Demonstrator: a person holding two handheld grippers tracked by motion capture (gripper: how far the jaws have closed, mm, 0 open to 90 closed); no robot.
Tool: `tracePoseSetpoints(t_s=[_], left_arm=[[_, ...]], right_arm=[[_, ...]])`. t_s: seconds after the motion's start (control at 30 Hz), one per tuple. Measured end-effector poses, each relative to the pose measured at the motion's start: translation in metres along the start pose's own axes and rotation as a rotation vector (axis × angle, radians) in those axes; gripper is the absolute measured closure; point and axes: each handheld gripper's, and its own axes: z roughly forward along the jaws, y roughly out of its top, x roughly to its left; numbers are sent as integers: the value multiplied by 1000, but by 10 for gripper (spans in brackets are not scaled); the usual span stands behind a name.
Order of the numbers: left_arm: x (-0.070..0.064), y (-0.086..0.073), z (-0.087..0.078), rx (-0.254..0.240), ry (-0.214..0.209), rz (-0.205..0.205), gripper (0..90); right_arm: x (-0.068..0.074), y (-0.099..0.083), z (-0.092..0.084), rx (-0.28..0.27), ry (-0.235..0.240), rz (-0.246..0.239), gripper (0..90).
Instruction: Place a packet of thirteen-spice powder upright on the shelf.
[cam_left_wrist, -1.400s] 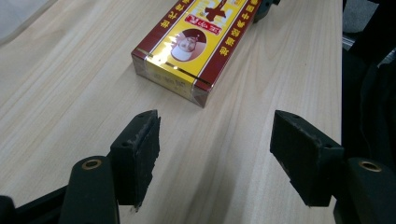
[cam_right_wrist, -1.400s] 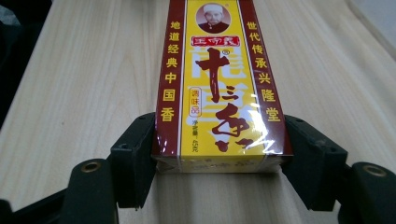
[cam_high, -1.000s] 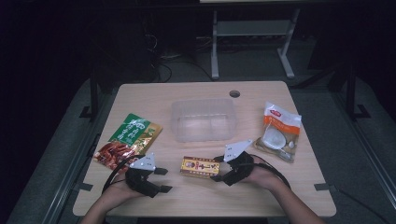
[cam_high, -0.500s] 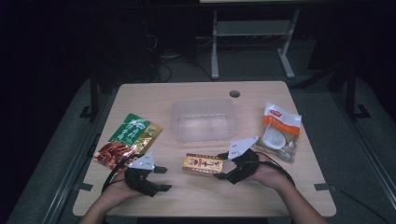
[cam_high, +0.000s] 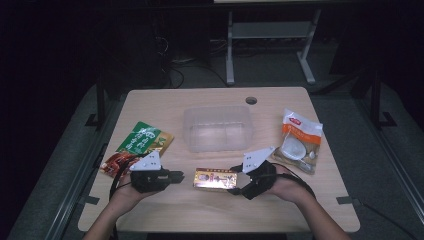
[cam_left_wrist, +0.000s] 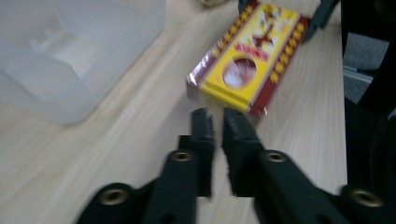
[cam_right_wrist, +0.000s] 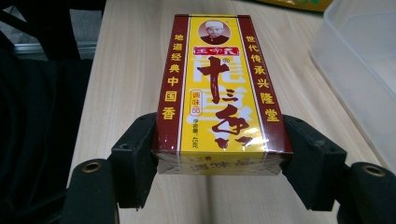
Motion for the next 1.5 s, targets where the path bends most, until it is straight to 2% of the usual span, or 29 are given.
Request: tracePoseSetpoints(t_s=[0.03, 0.1, 0.27, 0.33, 0.37, 0.6, 0.63, 0.8, 0.83, 0.97, 1.0, 1.03, 1.1, 1.2, 1.3, 1.37, 1.4, 1.5], left_arm=[[1, 5, 4, 0, -3, 5, 897], [1, 8, 9, 2, -16, 3, 897], [-4, 9, 24, 30, -30, 11, 897], [-4, 9, 25, 37, -31, 10, 897], [-3, 7, 27, 36, -35, -5, 897], [-1, 5, 30, 46, -47, -19, 897], [-1, 5, 31, 45, -47, -22, 897], [-2, 5, 33, 51, -49, -23, 897], [-2, 5, 34, 53, -50, -27, 897], [-2, 4, 37, 59, -57, -30, 897], [-2, 4, 37, 59, -57, -30, 897], [-3, 4, 39, 59, -61, -33, 897], [-3, 4, 41, 56, -68, -36, 897], [-4, 5, 44, 49, -81, -44, 897], [-8, 8, 52, 43, -98, -42, 897], [-8, 9, 55, 51, -103, -32, 897], [-8, 9, 55, 51, -103, -32, 897], [-10, 9, 59, 56, -112, -33, 897]], right_arm=[[1, 2, 1, 3, 4, -16, 326], [2, 3, 1, 2, 9, -17, 325], [5, 7, 3, -3, 20, -12, 325], [4, 8, 2, -2, 21, -26, 326], [5, 8, 3, 4, 17, -32, 326], [6, 11, 0, -5, 12, -36, 326], [8, 12, -1, -9, 16, -14, 326], [7, 13, -4, -32, 8, -31, 326], [8, 14, -5, -37, 13, -9, 326], [8, 16, -7, -66, 16, -3, 326], [8, 16, -7, -66, 16, -3, 326], [6, 16, -8, -72, 12, -27, 326], [9, 18, -9, -82, 15, -2, 326], [8, 20, -10, -86, 15, -12, 326], [10, 22, -9, -91, 25, -1, 327], [9, 23, -9, -97, 21, -20, 327], [10, 24, -9, -102, 27, 4, 327], [9, 24, -10, -114, 37, 11, 327]])
